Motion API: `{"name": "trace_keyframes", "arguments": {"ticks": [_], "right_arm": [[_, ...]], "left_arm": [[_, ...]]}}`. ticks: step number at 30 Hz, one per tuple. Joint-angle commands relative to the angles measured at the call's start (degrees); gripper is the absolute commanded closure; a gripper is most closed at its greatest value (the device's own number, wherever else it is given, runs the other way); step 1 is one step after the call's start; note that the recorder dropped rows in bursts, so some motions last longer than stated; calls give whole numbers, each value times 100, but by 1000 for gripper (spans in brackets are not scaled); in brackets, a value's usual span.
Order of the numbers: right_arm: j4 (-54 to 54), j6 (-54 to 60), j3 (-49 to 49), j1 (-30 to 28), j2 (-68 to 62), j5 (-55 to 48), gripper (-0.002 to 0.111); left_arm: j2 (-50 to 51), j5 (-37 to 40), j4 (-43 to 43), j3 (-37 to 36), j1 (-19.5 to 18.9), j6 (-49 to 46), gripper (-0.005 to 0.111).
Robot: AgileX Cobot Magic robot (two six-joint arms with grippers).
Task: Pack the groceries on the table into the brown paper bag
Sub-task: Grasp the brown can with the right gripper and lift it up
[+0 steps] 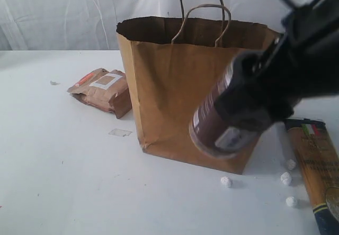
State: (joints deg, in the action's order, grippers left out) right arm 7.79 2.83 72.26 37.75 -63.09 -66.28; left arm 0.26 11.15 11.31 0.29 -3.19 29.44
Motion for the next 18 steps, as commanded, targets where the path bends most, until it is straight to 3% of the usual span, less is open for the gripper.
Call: {"name": "trace_keyframes", "arguments": {"ticks": [1, 5, 18], "right_arm": [[-1001, -161, 1199, -10, 59, 212, 85], [-2411, -584, 1767, -157, -323, 318, 85], [-2855, -561, 1986, -297, -1501, 724, 85]], "left_arm": [[-26, -4, -16, -29, 6, 23, 107], [-26, -4, -16, -29, 6, 23, 107], [-26, -4, -16, -29, 6, 23, 107]]}}
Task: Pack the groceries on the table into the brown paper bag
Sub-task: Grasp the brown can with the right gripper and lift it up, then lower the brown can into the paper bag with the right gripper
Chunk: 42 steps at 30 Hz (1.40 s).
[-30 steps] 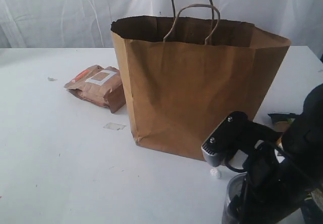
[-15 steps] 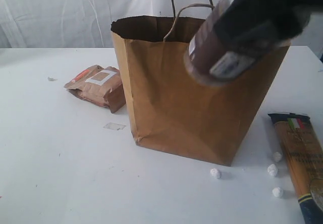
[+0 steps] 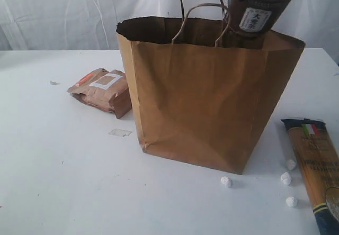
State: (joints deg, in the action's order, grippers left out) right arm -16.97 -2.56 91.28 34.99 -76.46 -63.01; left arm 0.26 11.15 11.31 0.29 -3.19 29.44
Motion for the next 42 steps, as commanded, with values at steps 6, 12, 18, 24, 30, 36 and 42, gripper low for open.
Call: {"name": "trace_keyframes", "arguments": {"ticks": [6, 12, 18, 24, 30, 36, 42], "right_arm": [[-475, -87, 60, -20, -367, 439, 85], [-416, -226, 60, -20, -521, 408, 85], [-431, -357, 60, -77, -747, 399, 85], [-50, -656, 60, -394, -981, 372, 85], [135, -656, 60, -493, -1096, 278, 70], [149, -656, 60, -493, -1320, 232, 58], [149, -656, 60, -481, -1422, 243, 58]], "left_arm": [[-26, -4, -16, -29, 6, 23, 107], [-26, -4, -16, -29, 6, 23, 107], [-26, -4, -16, -29, 6, 23, 107], [-26, -4, -16, -29, 6, 23, 107], [-26, -4, -16, -29, 6, 23, 107], [-26, -4, -16, -29, 6, 23, 107], [-26, -4, -16, -29, 6, 23, 107]]}}
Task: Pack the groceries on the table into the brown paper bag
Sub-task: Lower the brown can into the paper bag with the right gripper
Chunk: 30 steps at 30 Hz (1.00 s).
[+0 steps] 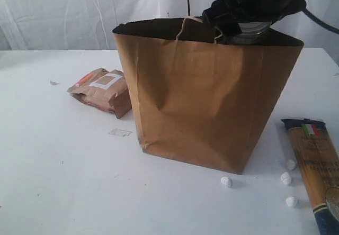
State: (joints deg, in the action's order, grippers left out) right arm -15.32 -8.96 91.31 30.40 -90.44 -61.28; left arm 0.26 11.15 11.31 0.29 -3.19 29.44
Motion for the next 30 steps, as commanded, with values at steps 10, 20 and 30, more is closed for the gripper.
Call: {"name": "trace_keyframes", "arguments": {"ticks": [10, 20, 30], "right_arm": [[-61, -5, 57, -21, -23, -287, 58], [24, 12, 57, -21, -42, -287, 35], [24, 12, 57, -21, -42, -468, 29]], "left_arm": [[-26, -4, -16, -29, 6, 23, 107], [-26, -4, -16, -29, 6, 23, 107], [-26, -4, -16, -29, 6, 23, 107]]}}
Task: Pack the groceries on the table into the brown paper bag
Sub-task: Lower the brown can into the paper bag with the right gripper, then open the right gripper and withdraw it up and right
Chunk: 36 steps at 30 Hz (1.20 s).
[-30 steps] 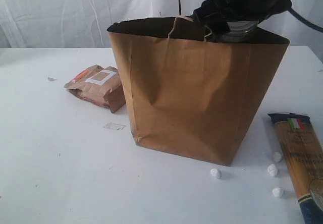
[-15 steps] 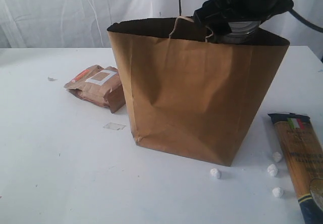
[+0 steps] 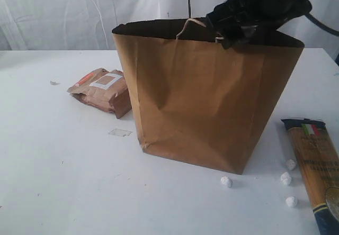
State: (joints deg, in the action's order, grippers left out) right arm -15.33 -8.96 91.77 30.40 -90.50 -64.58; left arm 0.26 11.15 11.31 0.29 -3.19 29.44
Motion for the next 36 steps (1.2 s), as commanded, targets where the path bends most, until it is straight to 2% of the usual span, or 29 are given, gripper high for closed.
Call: {"name": "trace_keyframes", "arguments": {"ticks": [1, 5, 30, 36], "right_arm": [[24, 12, 11, -21, -36, -164, 27], [41, 12, 11, -21, -36, -198, 21], [26, 12, 11, -21, 269, -538, 21], [-603, 12, 172, -21, 841, -538, 21]], "left_arm": [[-26, -4, -16, -29, 6, 23, 107], [-26, -4, -16, -29, 6, 23, 107], [-26, -4, -16, -29, 6, 23, 107], [-26, -4, -16, -29, 6, 23, 107]]}}
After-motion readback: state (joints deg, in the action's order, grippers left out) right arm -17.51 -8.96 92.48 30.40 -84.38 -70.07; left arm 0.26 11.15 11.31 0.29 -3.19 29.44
